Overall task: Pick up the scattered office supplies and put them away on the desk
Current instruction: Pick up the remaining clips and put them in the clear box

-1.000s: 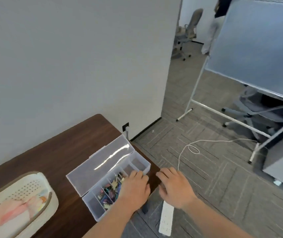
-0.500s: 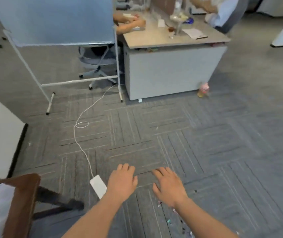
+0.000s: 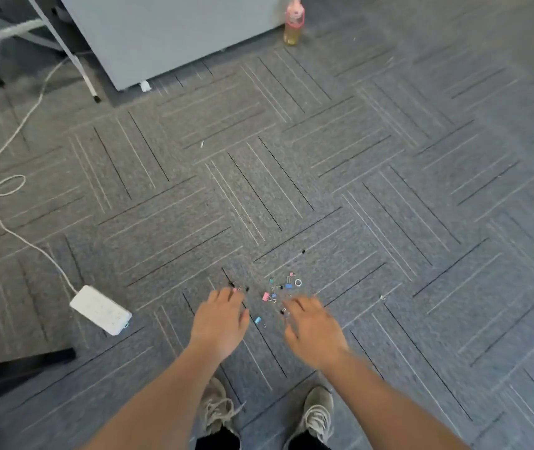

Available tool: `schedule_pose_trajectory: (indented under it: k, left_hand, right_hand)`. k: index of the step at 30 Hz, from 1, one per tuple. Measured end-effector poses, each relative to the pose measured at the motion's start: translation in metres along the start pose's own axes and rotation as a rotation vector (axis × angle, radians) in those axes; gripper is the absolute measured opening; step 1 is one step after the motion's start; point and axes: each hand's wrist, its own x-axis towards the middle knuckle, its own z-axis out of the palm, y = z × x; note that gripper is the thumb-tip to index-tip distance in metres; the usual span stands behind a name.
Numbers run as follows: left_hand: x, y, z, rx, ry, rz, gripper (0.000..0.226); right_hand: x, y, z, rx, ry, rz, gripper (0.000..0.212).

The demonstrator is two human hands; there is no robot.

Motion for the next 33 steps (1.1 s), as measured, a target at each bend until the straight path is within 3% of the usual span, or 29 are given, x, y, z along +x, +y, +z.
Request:
schedule_pose_trajectory:
  k: [5, 11, 17, 23, 29, 33]
  left_hand:
    - [0.060, -0.015, 0.124, 0.048, -0.083, 0.040, 0.045]
    - [0.146, -0.074, 0.282, 0.107, -0.130, 0.036, 0.056]
    - [0.231, -0.137, 0.404, 0.154, -0.096, -0.003, 0.070]
    - [0.283, -0.166, 0.471, 0.085, -0.034, -0.074, 0.079]
    - [0.301, -0.155, 0.495, 0.106, 0.070, 0.168, 0.082]
    - [0.303, -0.140, 0.500, 0.080, 0.044, 0.325, 0.080]
  right_hand:
    - [0.040, 0.073, 0.107, 0.096, -0.068, 0.132, 0.047]
    - [0.128, 0.137, 0.255, 0.144, -0.176, 0.166, 0.063]
    - [0.225, 0.194, 0.358, 0.041, -0.105, 0.151, 0.069]
    - [0.299, 0.238, 0.404, -0.064, 0.011, 0.155, 0.075]
    - [0.324, 0.241, 0.417, -0.066, 0.064, 0.209, 0.073]
    - [0.288, 0.219, 0.443, -0.082, 0.040, 0.032, 0.060]
